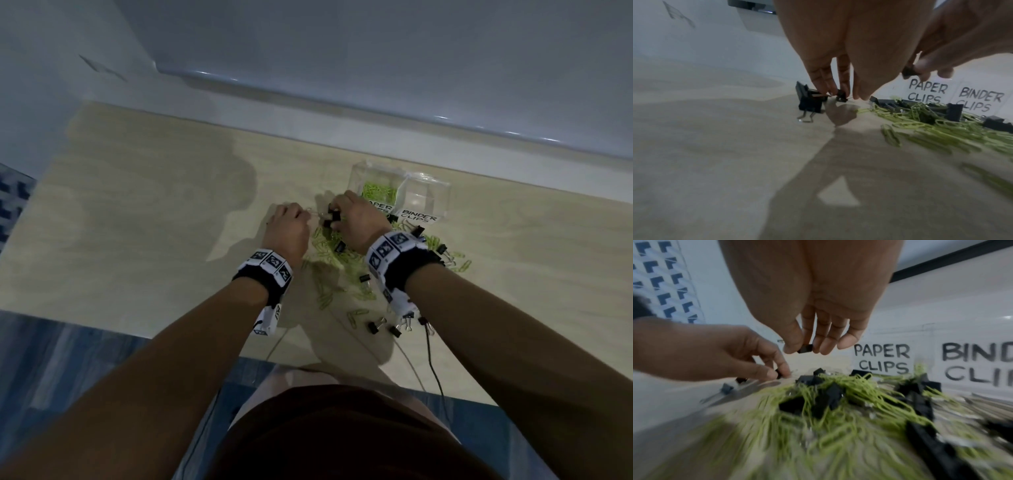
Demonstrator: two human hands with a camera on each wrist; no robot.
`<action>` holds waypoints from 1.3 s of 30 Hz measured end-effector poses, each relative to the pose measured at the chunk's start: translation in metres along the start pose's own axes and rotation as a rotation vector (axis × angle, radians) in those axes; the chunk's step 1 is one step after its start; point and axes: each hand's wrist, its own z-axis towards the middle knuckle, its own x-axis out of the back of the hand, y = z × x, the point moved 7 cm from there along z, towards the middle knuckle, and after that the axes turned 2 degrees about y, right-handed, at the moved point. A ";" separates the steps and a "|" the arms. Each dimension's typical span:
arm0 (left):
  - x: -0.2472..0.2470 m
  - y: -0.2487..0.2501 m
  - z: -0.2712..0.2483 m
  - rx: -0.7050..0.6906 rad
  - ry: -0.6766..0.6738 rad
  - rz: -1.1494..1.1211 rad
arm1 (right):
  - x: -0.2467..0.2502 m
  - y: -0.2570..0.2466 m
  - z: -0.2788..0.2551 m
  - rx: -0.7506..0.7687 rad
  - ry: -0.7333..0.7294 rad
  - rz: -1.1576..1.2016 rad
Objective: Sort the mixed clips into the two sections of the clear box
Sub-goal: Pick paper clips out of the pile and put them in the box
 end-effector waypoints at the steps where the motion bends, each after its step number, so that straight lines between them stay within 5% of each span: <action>1: 0.002 -0.001 0.001 0.016 0.019 0.006 | 0.002 -0.001 0.006 -0.015 0.000 0.016; 7: -0.005 0.024 0.012 -0.125 -0.069 -0.163 | -0.003 0.017 -0.008 -0.046 -0.085 -0.060; 11: -0.013 0.034 0.013 -0.071 -0.089 -0.197 | -0.022 0.019 -0.038 0.042 -0.098 -0.029; 25: 0.015 0.004 -0.002 0.130 0.110 -0.592 | -0.034 0.054 -0.072 -0.110 0.051 0.316; 30: 0.034 -0.019 0.002 0.070 0.219 -0.257 | -0.022 0.062 -0.080 -0.139 0.146 0.364; 36: -0.003 0.054 -0.019 -0.246 -0.134 -0.173 | -0.029 0.057 -0.078 -0.134 0.009 0.109; 39: -0.023 0.066 -0.023 -0.232 -0.240 -0.103 | -0.033 0.052 -0.078 -0.148 0.006 0.026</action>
